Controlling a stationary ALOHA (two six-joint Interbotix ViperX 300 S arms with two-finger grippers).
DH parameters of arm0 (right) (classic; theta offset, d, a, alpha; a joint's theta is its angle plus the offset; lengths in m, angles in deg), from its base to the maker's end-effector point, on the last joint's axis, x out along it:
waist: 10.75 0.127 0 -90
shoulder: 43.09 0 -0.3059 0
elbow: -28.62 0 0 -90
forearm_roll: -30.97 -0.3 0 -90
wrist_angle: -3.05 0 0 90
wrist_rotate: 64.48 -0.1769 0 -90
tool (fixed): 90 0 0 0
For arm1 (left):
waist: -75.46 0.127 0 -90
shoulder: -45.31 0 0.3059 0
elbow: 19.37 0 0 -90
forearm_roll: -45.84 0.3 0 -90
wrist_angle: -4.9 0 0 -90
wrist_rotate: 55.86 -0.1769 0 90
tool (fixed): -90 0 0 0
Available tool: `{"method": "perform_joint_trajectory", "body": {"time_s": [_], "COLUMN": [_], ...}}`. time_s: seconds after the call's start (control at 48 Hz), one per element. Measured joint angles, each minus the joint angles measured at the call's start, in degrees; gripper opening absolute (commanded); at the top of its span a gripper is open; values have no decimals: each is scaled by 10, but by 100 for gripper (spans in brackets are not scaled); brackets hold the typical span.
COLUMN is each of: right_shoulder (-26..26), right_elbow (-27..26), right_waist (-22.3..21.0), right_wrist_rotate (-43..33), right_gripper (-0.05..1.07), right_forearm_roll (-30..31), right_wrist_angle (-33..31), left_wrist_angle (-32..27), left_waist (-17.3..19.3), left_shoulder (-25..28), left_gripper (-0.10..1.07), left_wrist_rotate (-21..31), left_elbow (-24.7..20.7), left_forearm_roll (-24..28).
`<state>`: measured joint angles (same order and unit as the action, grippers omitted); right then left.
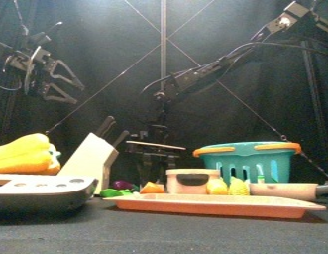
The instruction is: Place rice o nplate
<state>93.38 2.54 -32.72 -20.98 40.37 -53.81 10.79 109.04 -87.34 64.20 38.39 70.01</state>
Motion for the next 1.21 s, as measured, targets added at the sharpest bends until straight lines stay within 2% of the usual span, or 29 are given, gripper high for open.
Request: {"method": "perform_joint_trajectory", "body": {"time_s": [0.167, 0.438, 0.688, 0.792, 1.021, 1.208], "right_shoulder": [-6, -77, -112, -124, -144, -145], "right_elbow": [-4, -5, -6, -6, 3, 17], "right_waist": [0, 6, 35, 62, 139, 188], "right_wrist_rotate": [-1, -2, -11, -29, -114, -144], "right_gripper": [63, 63, 63, 63, 63, 63], "right_forearm_roll": [14, 38, 57, 76, 169, 185], "right_wrist_angle": [-11, -62, -93, -102, -139, -161], "left_wrist_angle": [0, 0, 0, 0, 0, 0], "left_waist": [0, 0, 0, 0, 0, 0], "left_shoulder": [0, 0, 0, 0, 0, 0], "left_gripper": [103, 102, 102, 103, 103, 103], "left_wrist_rotate": [-1, 0, 0, 0, -1, 0], "left_elbow": [1, 3, 3, 3, 3, 3], "left_forearm_roll": [1, 0, 0, 1, 1, 1]}}
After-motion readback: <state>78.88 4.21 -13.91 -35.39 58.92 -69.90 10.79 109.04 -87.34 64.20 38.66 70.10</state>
